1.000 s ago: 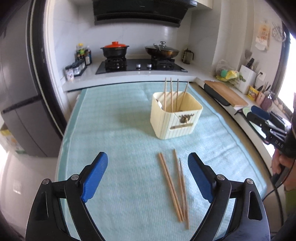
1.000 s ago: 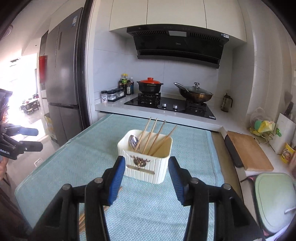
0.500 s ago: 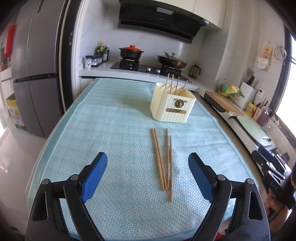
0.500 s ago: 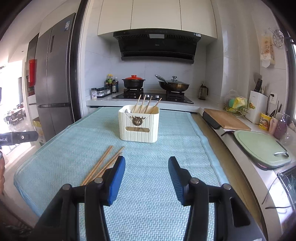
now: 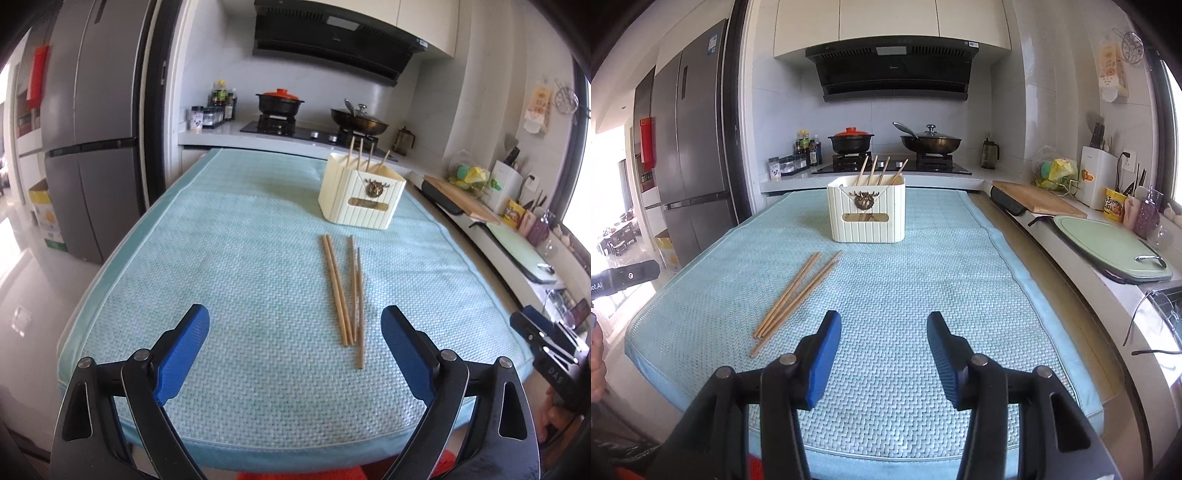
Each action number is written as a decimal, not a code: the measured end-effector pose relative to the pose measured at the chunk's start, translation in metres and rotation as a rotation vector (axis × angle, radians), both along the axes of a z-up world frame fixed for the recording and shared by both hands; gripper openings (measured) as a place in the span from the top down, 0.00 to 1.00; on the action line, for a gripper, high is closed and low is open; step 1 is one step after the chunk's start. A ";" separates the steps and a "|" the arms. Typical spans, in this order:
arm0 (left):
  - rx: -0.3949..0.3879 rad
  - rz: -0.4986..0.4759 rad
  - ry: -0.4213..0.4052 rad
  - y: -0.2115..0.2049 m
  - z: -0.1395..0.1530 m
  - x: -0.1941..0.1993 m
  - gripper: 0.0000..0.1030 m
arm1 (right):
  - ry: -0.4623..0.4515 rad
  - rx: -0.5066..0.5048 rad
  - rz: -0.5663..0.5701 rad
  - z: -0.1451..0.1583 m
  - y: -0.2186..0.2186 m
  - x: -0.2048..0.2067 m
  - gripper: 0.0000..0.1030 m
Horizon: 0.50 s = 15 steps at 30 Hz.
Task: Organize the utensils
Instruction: 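Move both tools back over the loose chopsticks on the towel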
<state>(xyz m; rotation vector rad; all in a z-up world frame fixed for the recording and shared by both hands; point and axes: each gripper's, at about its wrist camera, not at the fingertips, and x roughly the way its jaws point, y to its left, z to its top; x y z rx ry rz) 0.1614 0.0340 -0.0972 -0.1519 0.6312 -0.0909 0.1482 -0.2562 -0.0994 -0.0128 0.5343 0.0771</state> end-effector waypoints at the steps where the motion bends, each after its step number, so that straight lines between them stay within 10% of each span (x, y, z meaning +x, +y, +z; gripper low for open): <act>1: 0.006 0.000 0.001 -0.001 -0.002 -0.001 0.08 | 0.007 0.001 0.007 -0.001 0.002 0.000 0.52; 15: -0.006 -0.018 0.074 -0.009 -0.036 0.021 0.07 | 0.100 -0.037 0.078 -0.025 0.035 0.005 0.52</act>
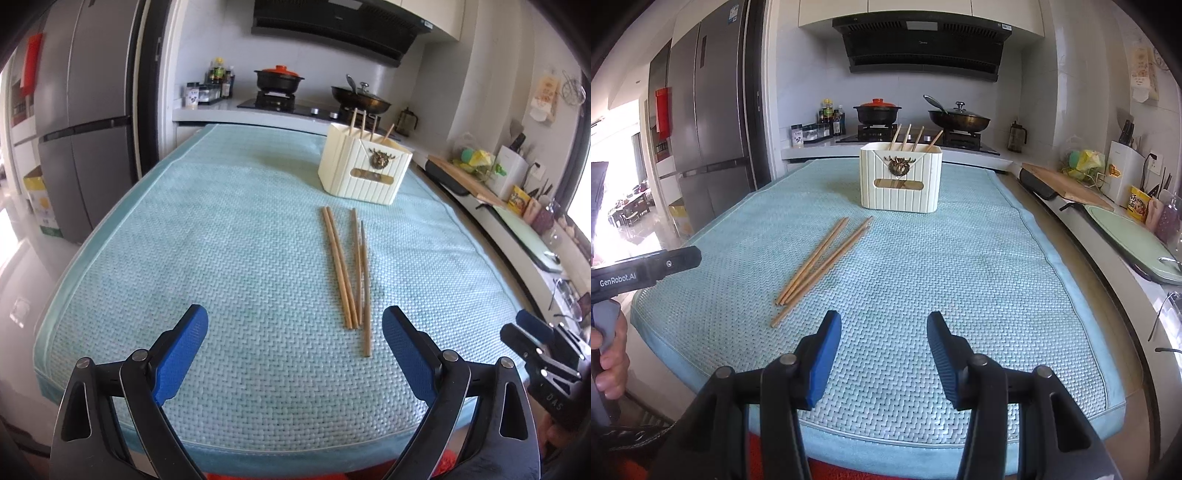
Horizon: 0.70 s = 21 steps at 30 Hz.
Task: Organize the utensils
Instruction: 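Move both tools back over the loose chopsticks on the towel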
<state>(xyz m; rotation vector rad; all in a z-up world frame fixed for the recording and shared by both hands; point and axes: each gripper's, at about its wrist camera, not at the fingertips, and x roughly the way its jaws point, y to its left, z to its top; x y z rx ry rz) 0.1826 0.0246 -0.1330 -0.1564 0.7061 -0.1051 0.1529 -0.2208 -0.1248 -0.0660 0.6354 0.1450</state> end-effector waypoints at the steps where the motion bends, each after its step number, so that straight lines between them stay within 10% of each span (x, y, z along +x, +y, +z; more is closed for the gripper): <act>1: 0.010 -0.001 -0.003 -0.003 -0.001 0.001 0.07 | 0.013 0.001 -0.001 -0.003 0.001 0.002 0.52; 21: 0.041 0.076 0.074 0.019 -0.035 0.045 0.07 | 0.225 0.159 0.070 -0.036 0.036 0.126 0.64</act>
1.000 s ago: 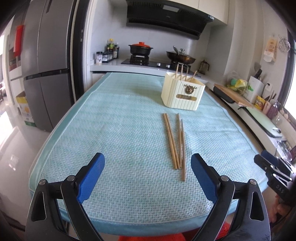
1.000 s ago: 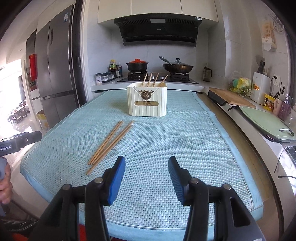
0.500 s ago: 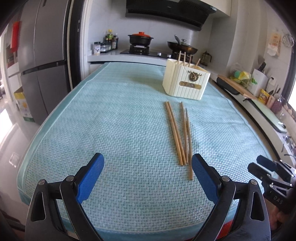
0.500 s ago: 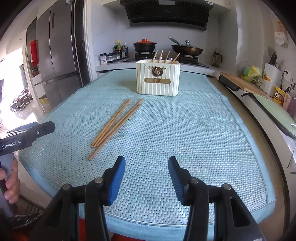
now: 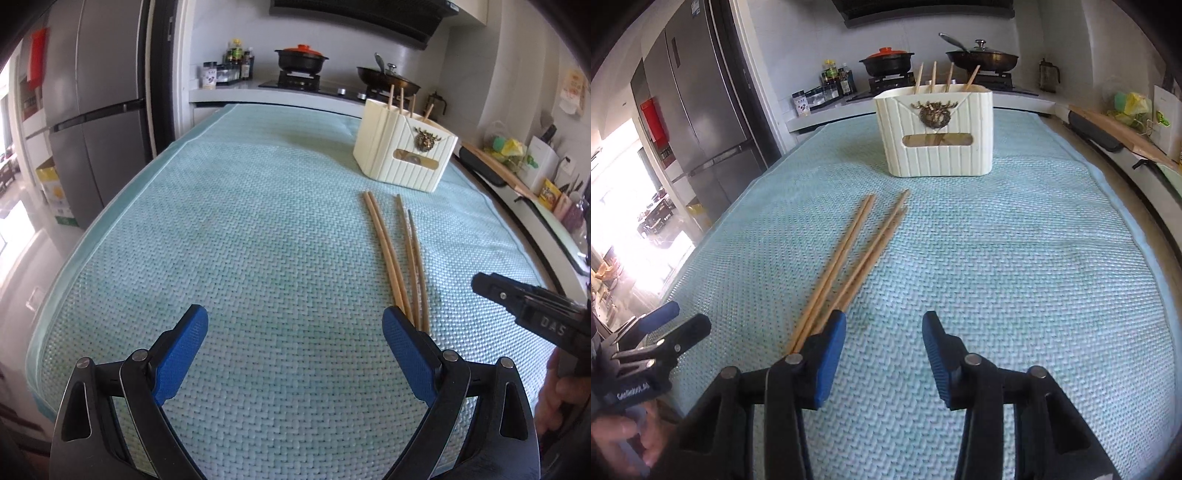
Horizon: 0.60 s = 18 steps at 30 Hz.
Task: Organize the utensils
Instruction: 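Move both tools back over the loose chopsticks on the towel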
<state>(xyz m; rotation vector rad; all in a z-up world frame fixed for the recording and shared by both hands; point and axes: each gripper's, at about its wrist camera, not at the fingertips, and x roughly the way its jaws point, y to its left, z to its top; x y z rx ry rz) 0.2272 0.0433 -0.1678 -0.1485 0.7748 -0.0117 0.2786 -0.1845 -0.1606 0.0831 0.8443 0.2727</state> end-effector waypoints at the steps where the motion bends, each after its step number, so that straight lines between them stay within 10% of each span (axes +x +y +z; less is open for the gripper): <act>1: -0.002 0.006 0.003 0.003 -0.001 0.000 0.07 | 0.007 -0.007 0.004 -0.003 0.006 0.007 0.65; 18: -0.009 -0.030 0.054 -0.002 -0.011 0.017 0.07 | 0.022 -0.172 -0.010 -0.035 0.032 0.032 0.67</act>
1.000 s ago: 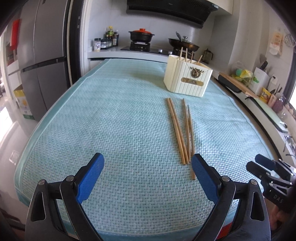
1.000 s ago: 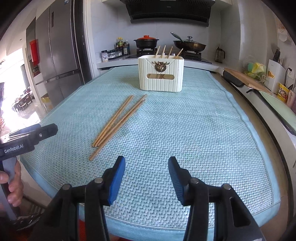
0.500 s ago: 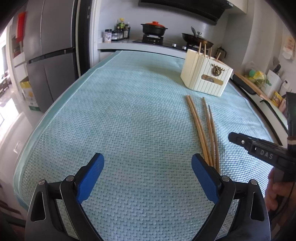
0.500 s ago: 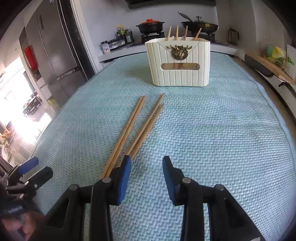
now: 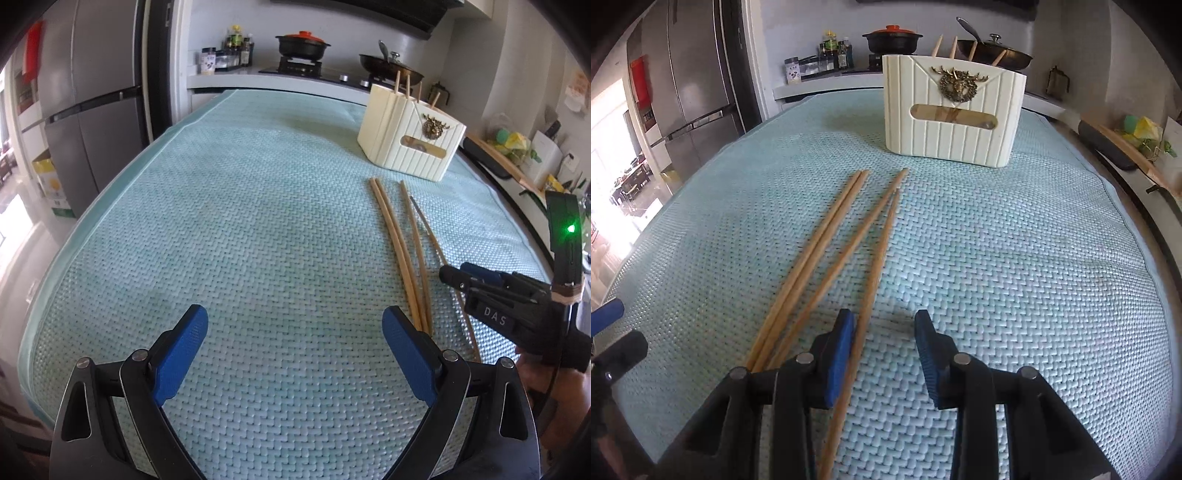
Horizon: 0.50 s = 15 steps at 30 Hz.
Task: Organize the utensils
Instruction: 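Move both tools back over the loose chopsticks on the towel, then grasp a chopstick with the left tool while the right tool grasps another chopstick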
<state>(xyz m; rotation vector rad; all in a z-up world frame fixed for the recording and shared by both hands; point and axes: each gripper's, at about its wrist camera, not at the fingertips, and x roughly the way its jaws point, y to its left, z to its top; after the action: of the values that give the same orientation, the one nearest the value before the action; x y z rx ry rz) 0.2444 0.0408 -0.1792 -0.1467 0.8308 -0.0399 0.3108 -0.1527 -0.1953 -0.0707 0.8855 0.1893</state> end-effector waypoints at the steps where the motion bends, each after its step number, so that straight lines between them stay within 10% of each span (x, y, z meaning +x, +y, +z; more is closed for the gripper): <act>1: -0.004 -0.018 0.002 -0.004 0.000 0.006 0.07 | 0.001 -0.001 -0.006 0.001 -0.003 -0.001 0.67; 15: 0.064 -0.137 0.065 -0.059 -0.010 0.102 0.07 | -0.001 0.020 -0.078 0.001 -0.050 -0.017 0.68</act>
<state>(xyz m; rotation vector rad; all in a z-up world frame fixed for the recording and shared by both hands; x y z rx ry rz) 0.3464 -0.0181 -0.1889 -0.0313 0.9056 -0.1376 0.2933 -0.2031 -0.1938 -0.0179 0.8834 0.1252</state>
